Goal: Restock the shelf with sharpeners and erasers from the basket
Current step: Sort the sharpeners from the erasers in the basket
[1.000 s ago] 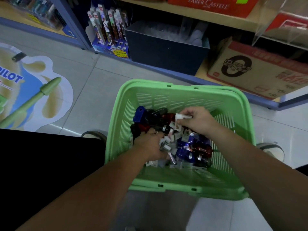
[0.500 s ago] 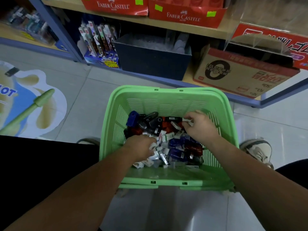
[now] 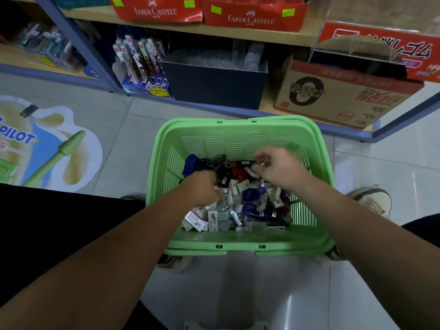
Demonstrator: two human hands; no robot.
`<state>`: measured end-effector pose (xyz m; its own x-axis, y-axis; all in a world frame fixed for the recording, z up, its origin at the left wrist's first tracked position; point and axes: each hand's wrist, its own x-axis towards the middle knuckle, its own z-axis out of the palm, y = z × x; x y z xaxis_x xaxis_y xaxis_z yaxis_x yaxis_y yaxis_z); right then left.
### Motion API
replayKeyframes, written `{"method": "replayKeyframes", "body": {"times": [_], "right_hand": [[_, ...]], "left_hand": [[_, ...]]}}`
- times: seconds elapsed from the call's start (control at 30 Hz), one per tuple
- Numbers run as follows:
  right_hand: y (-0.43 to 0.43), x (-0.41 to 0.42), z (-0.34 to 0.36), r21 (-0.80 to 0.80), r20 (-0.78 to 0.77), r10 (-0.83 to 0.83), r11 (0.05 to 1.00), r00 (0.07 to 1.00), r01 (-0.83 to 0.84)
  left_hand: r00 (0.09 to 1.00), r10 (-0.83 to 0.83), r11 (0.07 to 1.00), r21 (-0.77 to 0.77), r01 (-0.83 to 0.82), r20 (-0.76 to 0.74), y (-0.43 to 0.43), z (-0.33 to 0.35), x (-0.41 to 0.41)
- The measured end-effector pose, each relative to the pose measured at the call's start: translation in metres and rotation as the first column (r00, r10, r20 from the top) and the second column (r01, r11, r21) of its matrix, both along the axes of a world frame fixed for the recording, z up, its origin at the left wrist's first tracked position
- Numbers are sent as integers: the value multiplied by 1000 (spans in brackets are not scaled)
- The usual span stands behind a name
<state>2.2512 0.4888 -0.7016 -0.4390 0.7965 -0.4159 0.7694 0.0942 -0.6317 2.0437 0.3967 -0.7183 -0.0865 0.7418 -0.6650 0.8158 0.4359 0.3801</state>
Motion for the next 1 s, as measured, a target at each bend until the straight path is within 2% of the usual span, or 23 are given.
{"method": "replayKeyframes", "body": {"times": [0.03, 0.1, 0.2, 0.3, 0.4, 0.53, 0.7, 0.8, 0.87, 1.0], "right_hand": [[-9, -10, -3, -82, -11, 92, 992, 996, -93], [-29, -29, -18, -205, -5, 262, 944, 965, -258], [-50, -44, -55, -169, 168, 492, 868, 855, -466], [-52, -42, -78, -193, 323, 613, 788, 721, -584], [-44, -40, -85, -167, 388, 649, 748, 654, -643], [-39, -44, -86, -58, 504, 659, 671, 558, -739], [-40, -64, -82, -128, 568, 680, 629, 463, -767], [-43, -68, -81, -187, 545, 698, 641, 465, -744], [-44, -70, -80, -173, 549, 696, 637, 463, -752], [-41, -67, -80, -143, 506, 665, 693, 550, -707]], "left_hand": [[996, -46, 996, -76, 40, -75, -10, -5, -5], [992, -71, 984, -170, 53, -102, -27, -16, -9], [990, -118, 983, -151, 105, -75, -39, -29, -11], [992, -125, 978, -166, 127, 23, -41, -35, -10], [986, -158, 976, -163, 147, -55, -36, -42, -11], [981, -185, 967, -190, 169, -66, -30, -51, -14], [966, -236, 959, -183, 215, -103, -27, -62, -14], [965, -244, 962, -146, 229, -97, -30, -66, -11], [951, -283, 955, -126, 268, -122, -30, -69, -9], [923, -353, 935, -91, 342, -154, -27, -64, -8]]}}
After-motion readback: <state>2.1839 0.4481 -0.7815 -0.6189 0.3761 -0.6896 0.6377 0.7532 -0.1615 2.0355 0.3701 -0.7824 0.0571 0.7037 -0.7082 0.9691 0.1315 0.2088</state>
